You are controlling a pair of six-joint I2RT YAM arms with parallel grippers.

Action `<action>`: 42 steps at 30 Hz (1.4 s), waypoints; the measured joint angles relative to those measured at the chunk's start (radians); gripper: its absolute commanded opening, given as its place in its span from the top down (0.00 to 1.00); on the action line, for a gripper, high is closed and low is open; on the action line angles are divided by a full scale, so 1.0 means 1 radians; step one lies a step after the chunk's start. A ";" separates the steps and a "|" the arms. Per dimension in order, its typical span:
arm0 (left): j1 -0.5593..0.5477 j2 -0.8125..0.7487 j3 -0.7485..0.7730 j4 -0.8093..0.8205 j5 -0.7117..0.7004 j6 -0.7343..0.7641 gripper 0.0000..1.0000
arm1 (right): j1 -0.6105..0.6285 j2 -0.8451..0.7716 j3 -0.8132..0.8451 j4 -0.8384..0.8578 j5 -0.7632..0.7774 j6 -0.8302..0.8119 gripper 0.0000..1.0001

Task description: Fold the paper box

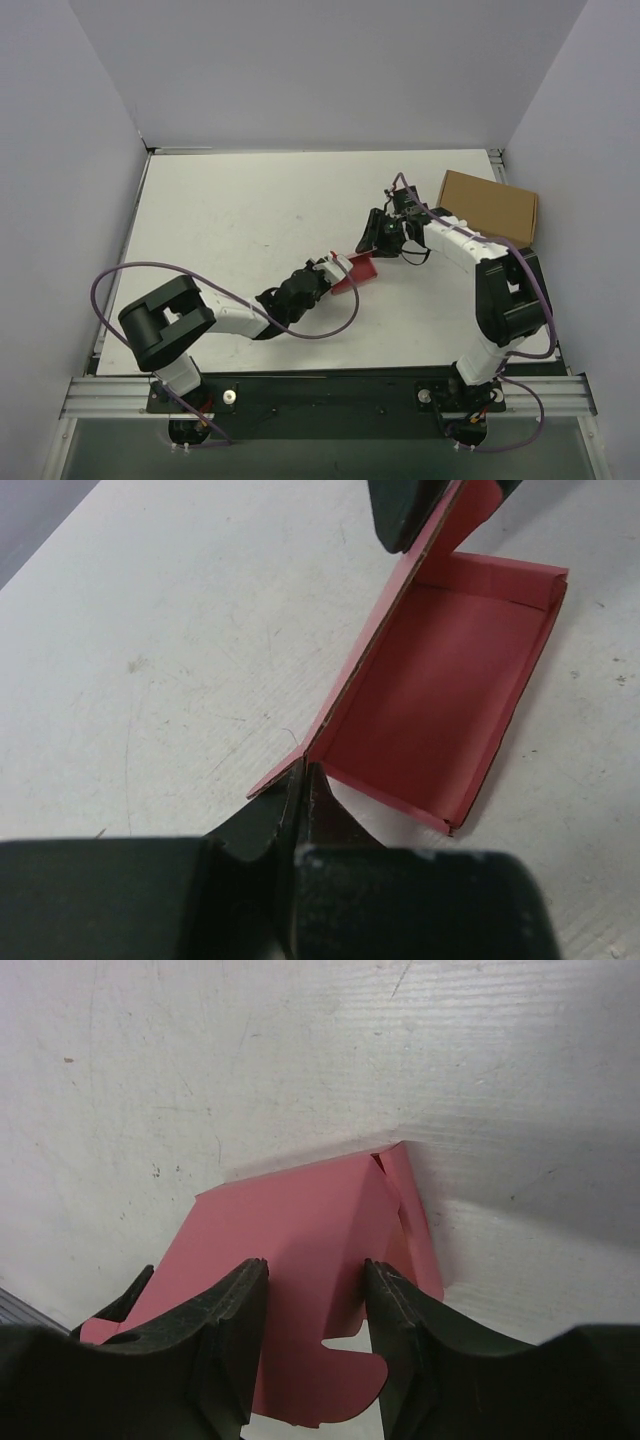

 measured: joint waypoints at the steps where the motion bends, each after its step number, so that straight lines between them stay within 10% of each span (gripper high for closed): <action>1: 0.001 0.006 0.011 -0.011 -0.012 -0.005 1.00 | 0.000 -0.009 -0.014 0.014 0.005 0.013 0.62; 42: 0.163 0.036 0.264 -0.406 0.190 -0.519 1.00 | 0.045 -0.147 -0.218 0.222 0.201 0.263 0.74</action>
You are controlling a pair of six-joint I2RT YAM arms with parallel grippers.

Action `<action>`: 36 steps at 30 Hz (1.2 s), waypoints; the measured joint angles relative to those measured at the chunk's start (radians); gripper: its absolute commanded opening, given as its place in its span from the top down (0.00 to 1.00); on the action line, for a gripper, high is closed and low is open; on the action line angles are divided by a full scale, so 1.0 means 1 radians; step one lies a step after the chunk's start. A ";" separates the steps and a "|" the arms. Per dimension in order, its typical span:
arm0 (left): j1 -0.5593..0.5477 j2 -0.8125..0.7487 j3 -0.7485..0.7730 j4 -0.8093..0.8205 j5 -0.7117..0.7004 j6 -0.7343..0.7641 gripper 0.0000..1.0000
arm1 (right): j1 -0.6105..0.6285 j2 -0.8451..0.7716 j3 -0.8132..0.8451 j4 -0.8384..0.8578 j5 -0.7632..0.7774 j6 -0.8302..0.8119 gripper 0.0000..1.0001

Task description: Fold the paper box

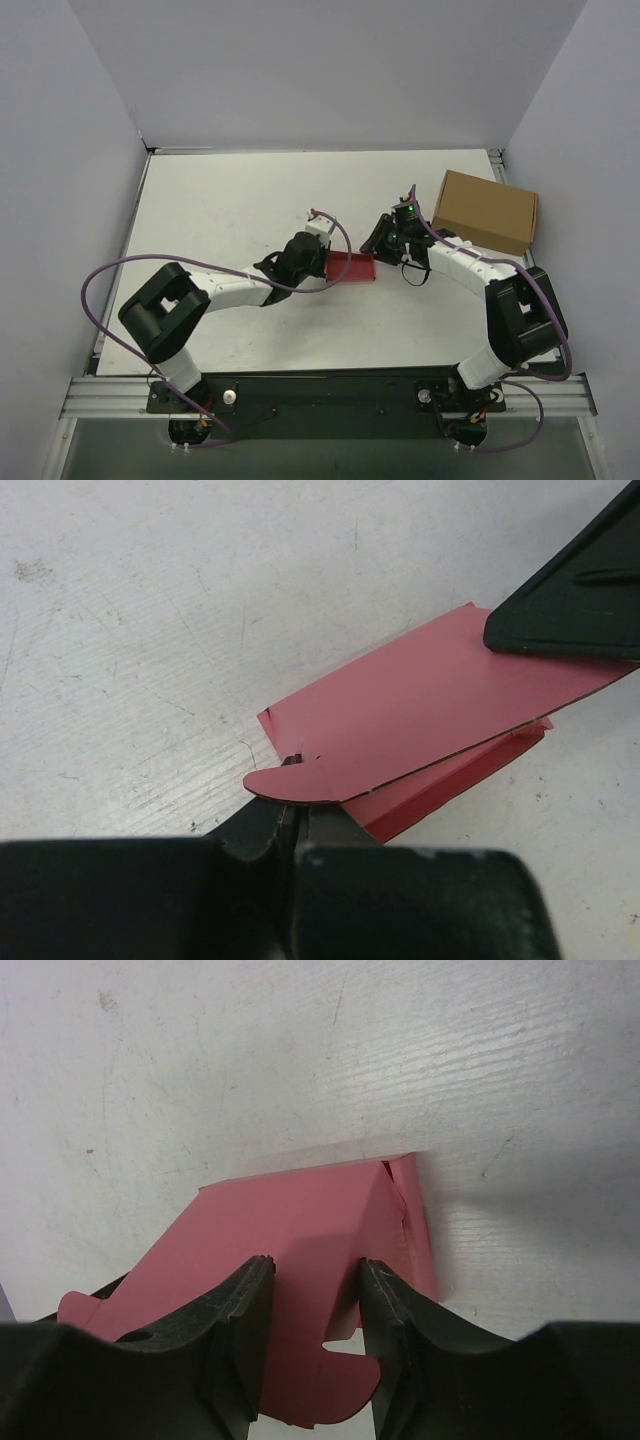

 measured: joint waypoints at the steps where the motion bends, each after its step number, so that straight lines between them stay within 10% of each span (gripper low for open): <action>1: 0.003 0.000 0.000 0.000 0.008 -0.006 1.00 | 0.000 0.000 0.000 0.000 0.000 0.000 0.74; 36: 0.090 0.034 -0.015 0.097 0.230 -0.233 1.00 | 0.005 -0.024 -0.006 -0.042 0.048 -0.021 0.77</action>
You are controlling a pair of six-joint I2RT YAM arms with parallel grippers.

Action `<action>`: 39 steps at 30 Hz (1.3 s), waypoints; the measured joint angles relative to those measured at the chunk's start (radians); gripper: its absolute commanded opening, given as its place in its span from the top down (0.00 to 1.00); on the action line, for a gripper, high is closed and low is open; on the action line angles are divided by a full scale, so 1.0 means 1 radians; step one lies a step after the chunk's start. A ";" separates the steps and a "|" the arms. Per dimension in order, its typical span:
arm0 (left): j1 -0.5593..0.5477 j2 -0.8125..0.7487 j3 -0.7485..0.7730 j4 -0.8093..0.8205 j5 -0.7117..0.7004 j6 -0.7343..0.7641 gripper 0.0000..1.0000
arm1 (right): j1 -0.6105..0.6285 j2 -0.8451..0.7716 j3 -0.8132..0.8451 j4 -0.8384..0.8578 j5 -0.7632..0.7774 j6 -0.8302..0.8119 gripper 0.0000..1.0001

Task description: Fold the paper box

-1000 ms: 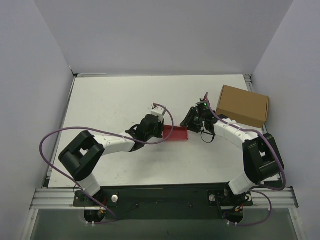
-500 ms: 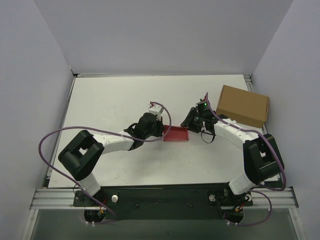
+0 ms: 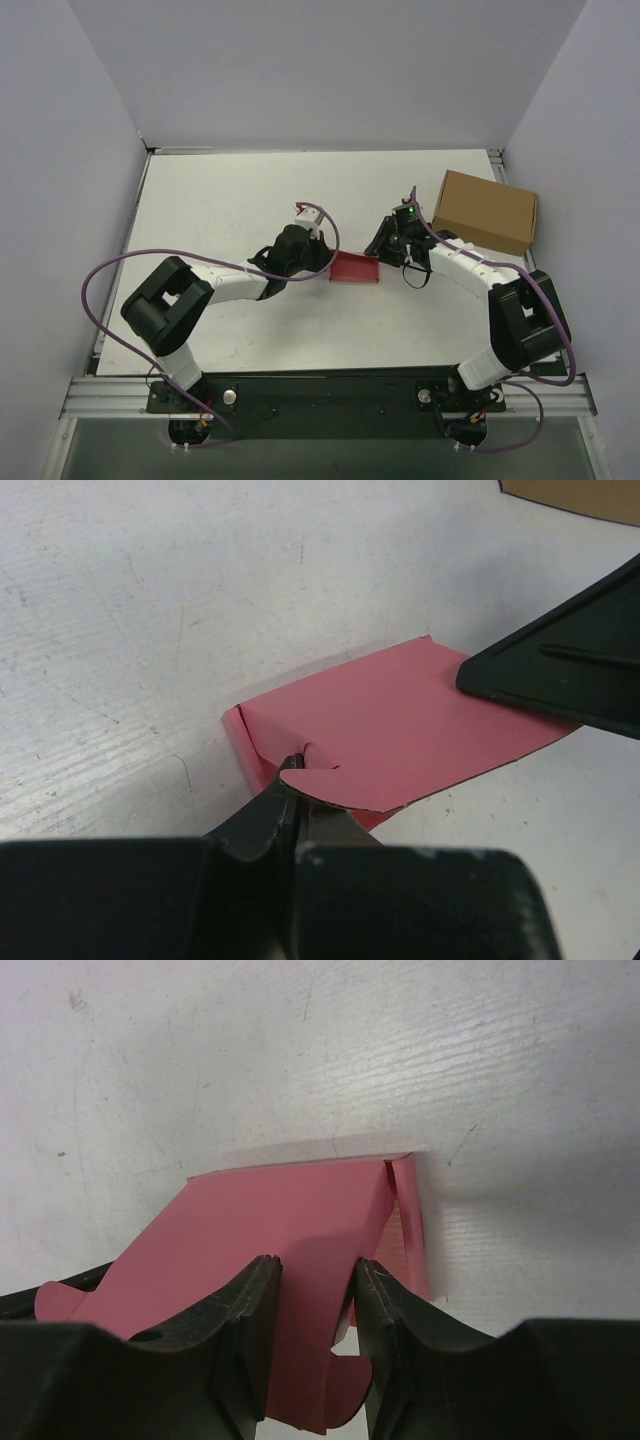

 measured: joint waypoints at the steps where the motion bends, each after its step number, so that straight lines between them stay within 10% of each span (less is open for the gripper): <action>1: 0.000 0.003 0.000 0.005 0.001 -0.005 1.00 | 0.002 -0.002 -0.002 0.000 0.006 -0.001 0.77; 21: -0.036 -0.013 -0.109 0.146 0.003 0.216 0.98 | 0.023 -0.020 -0.026 -0.013 0.039 -0.018 0.77; 32: -0.096 -0.108 -0.206 0.036 0.069 0.304 0.37 | 0.057 -0.019 -0.040 -0.013 0.016 -0.032 0.78; 39: -0.093 -0.193 -0.222 0.001 0.133 0.315 0.21 | 0.062 -0.019 -0.044 -0.010 0.005 -0.033 0.79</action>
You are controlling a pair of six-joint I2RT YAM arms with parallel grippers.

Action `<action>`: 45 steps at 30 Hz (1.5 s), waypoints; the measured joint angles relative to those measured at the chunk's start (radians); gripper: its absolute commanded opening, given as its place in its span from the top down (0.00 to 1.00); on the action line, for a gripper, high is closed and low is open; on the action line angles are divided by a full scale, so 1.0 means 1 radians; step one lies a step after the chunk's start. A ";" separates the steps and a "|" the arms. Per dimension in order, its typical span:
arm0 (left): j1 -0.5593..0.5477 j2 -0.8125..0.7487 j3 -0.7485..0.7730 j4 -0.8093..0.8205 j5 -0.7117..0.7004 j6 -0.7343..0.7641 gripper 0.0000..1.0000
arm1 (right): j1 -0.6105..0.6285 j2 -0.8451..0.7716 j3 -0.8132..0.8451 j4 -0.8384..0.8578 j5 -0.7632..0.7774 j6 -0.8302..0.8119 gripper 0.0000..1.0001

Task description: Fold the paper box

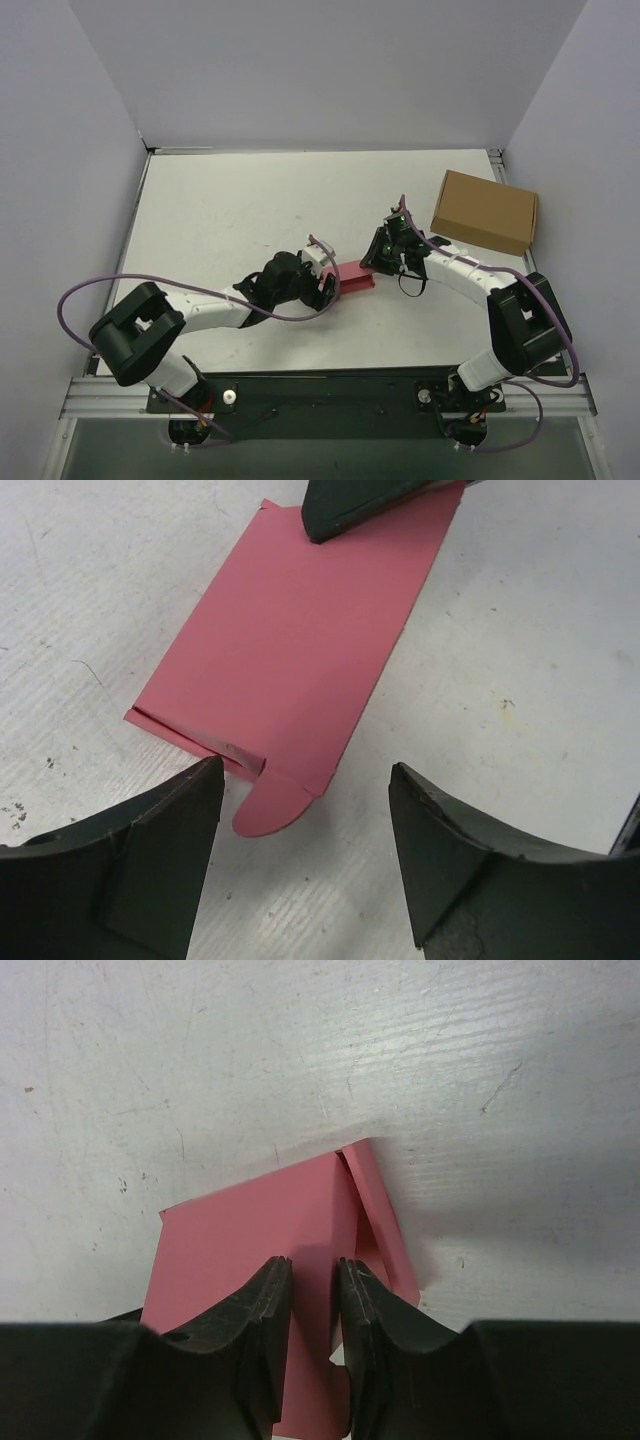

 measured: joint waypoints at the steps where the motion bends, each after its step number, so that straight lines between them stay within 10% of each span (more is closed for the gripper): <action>1: 0.001 -0.018 -0.007 -0.004 0.009 0.000 0.21 | 0.000 0.000 0.000 0.000 0.000 0.000 0.79; 16: 0.128 -0.355 -0.069 -0.156 0.088 -0.220 0.15 | 0.014 0.004 -0.004 0.007 0.019 -0.014 0.81; 32: 0.224 0.080 0.033 -0.137 0.097 -0.439 0.18 | 0.063 -0.003 -0.029 0.032 0.092 -0.027 0.81; 45: 0.249 0.069 -0.024 -0.002 0.064 -0.536 0.23 | 0.075 -0.005 -0.029 0.032 0.122 -0.027 0.81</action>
